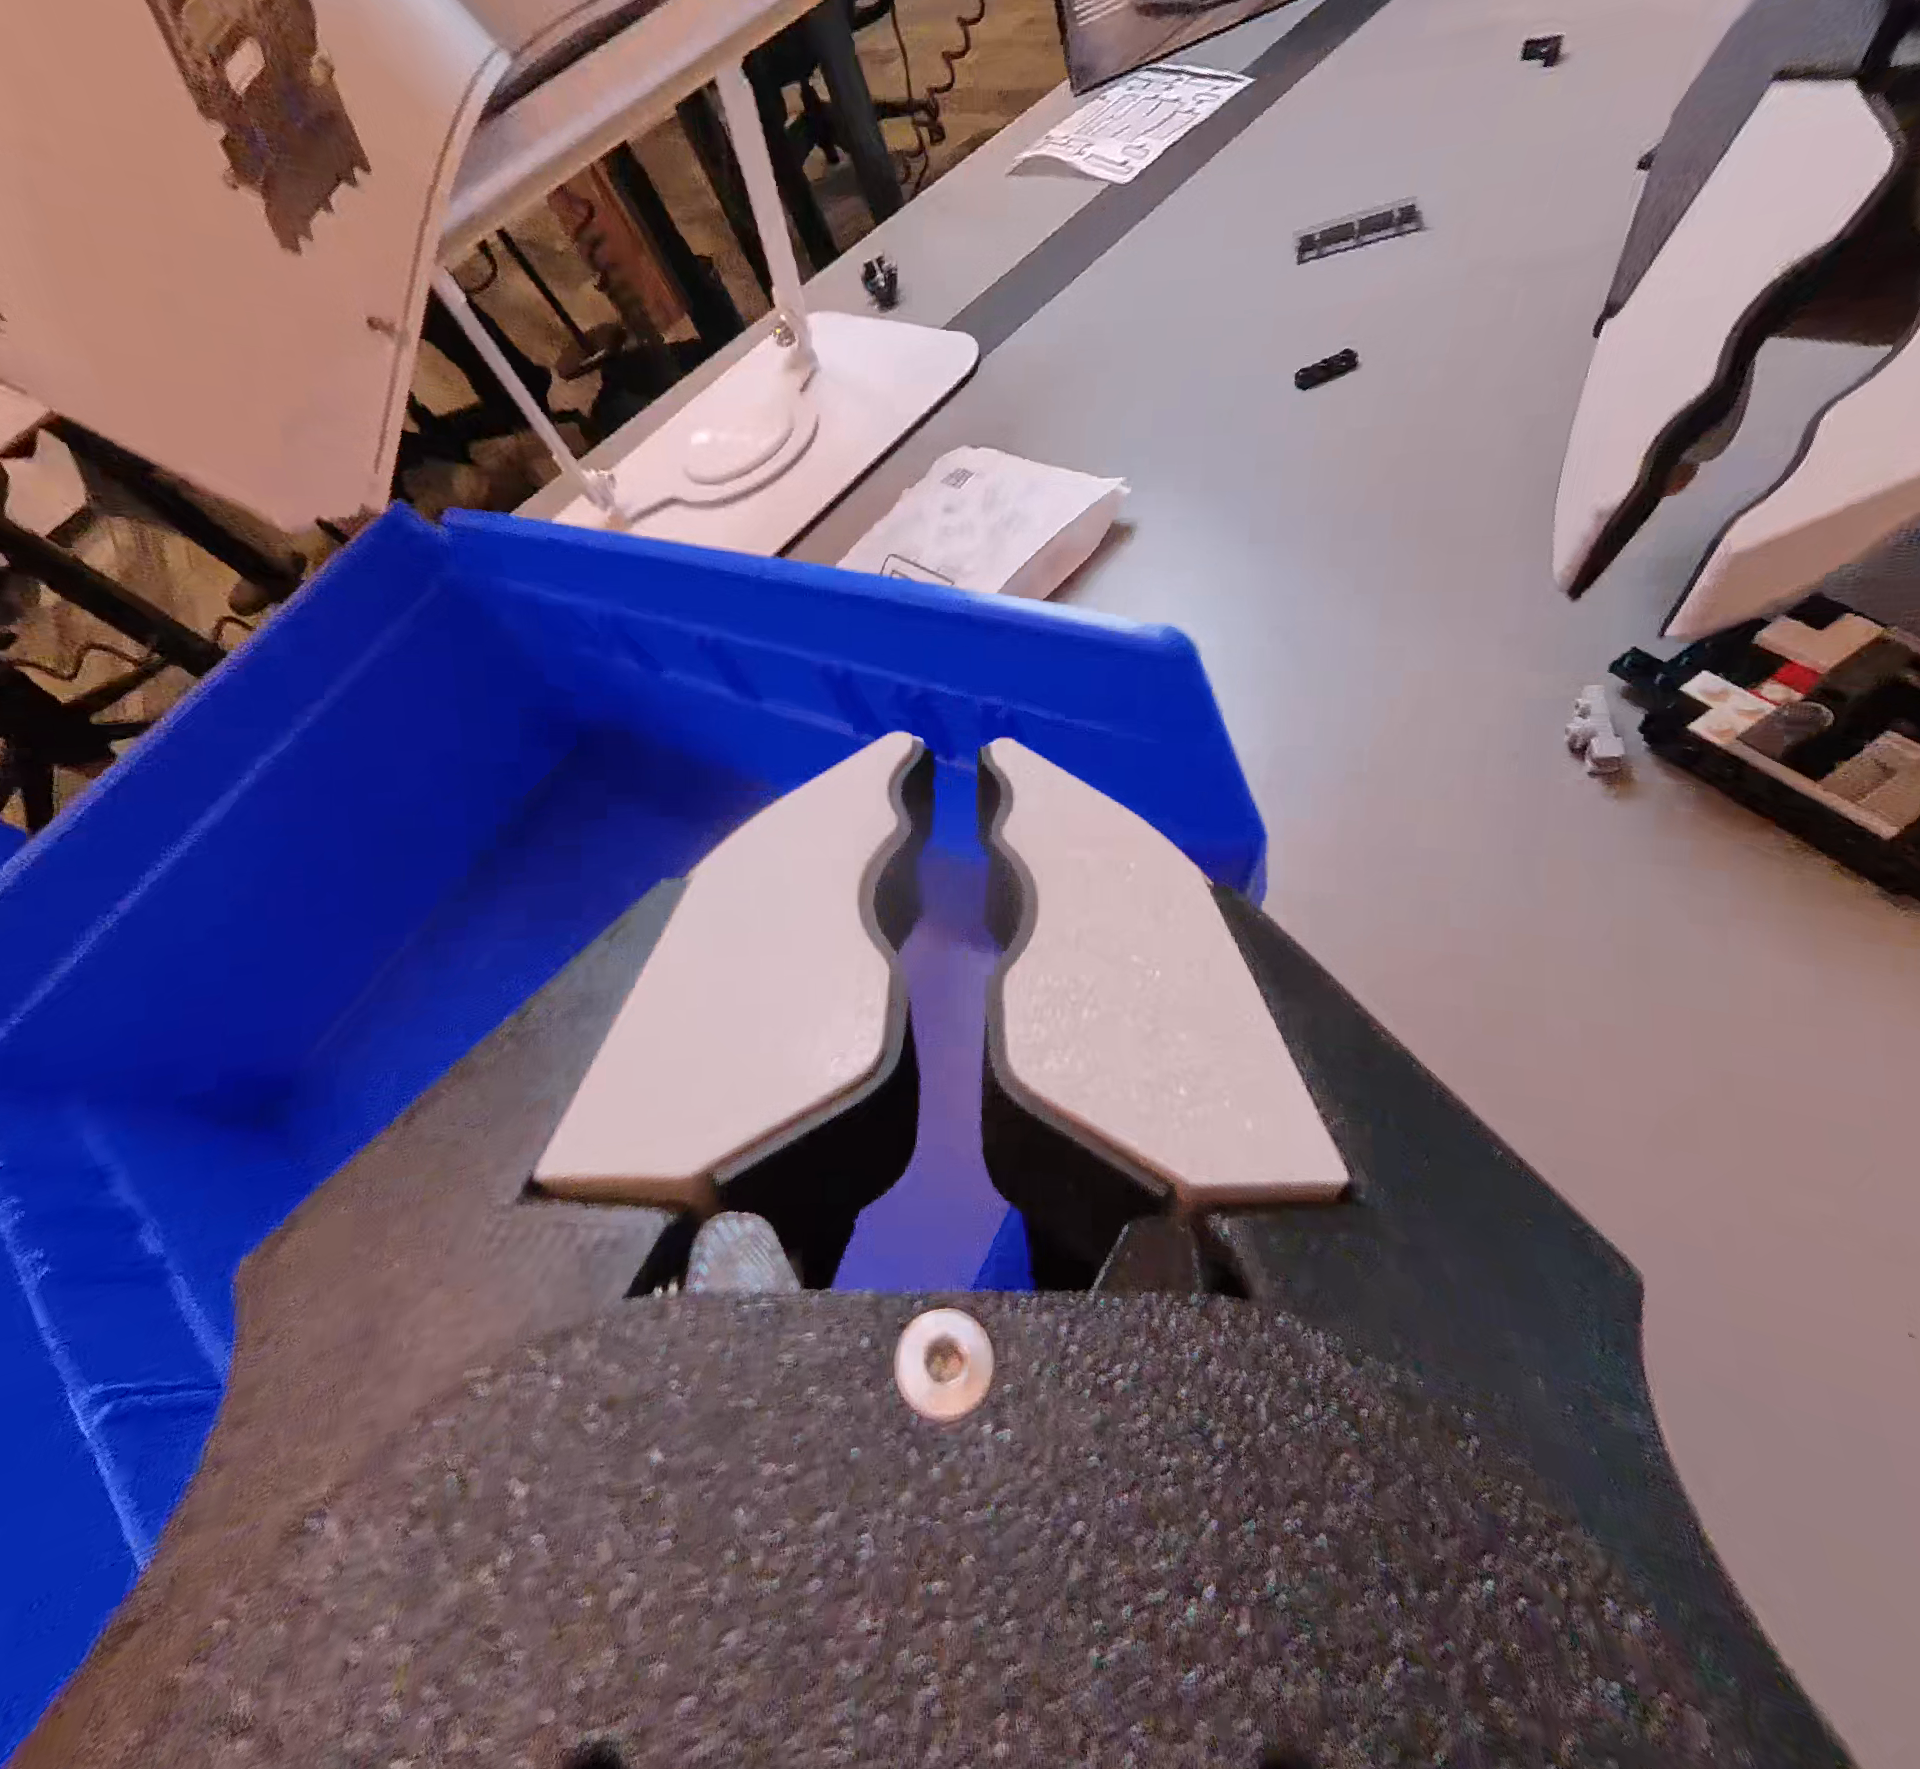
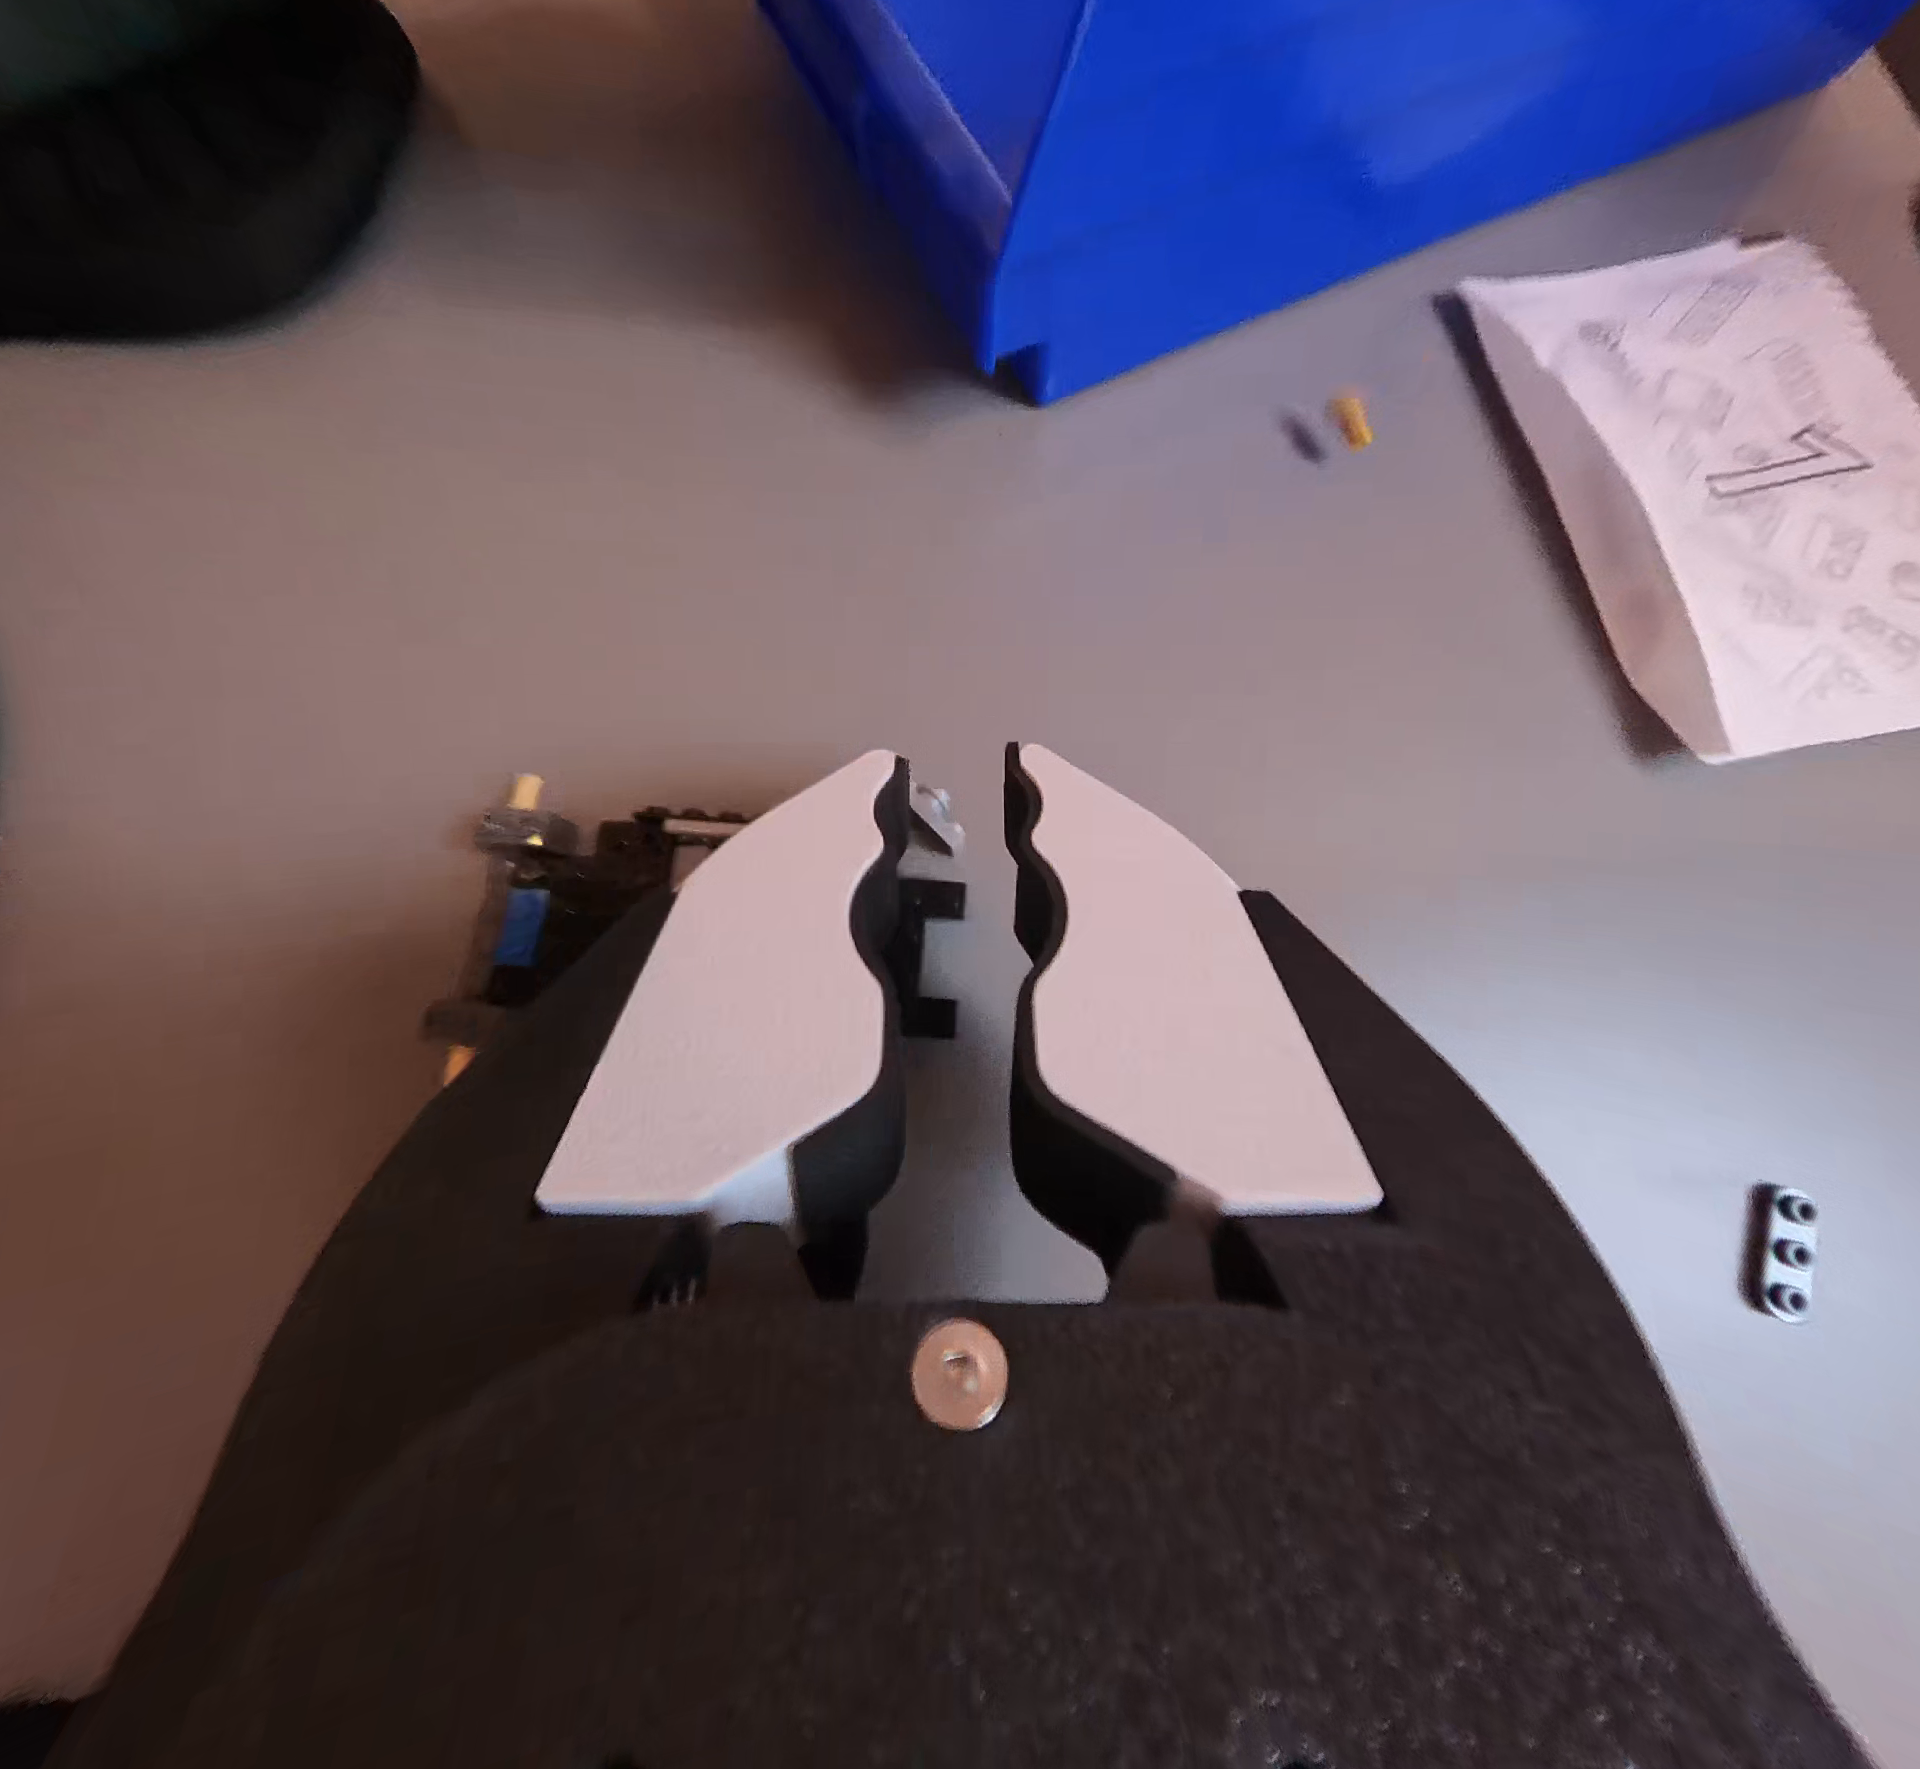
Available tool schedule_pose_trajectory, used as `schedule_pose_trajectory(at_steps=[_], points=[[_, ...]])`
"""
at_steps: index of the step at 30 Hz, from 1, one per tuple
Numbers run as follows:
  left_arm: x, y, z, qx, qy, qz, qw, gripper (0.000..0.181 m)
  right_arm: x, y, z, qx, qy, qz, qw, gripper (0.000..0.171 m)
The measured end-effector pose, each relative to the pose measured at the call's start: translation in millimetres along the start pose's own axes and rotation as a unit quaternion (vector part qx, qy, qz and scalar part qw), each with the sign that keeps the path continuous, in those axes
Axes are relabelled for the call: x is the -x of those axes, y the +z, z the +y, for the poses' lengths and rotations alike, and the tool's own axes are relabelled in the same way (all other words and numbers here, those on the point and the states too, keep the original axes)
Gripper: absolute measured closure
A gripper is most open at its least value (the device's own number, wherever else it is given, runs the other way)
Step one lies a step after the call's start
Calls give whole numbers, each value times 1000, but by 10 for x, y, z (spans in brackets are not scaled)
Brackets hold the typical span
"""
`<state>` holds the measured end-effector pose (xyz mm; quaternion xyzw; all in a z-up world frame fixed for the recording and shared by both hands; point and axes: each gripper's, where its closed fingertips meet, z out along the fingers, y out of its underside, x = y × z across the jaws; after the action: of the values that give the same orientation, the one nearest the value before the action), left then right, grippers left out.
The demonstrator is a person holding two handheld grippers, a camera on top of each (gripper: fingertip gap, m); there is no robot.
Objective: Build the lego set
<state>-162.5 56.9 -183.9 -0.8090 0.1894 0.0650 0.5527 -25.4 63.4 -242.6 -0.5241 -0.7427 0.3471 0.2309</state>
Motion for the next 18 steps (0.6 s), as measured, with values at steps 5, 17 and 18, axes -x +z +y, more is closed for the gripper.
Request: schedule_pose_trajectory(at_steps=[5, 17, 18], points=[[11, 1, 6, -2, 6, -2, 1000, 172, -22, 183, 124, 57, -15, -18, 998, 153], [-191, -34, -163, -55, 53, 25, 997, 172, 32, 479, 56, 125, -48, -43, 990, 151], [-209, -33, -169, -57, 55, 28, 996, 172, 33, 484, 48, 120, -53, -40, 991, 149]])
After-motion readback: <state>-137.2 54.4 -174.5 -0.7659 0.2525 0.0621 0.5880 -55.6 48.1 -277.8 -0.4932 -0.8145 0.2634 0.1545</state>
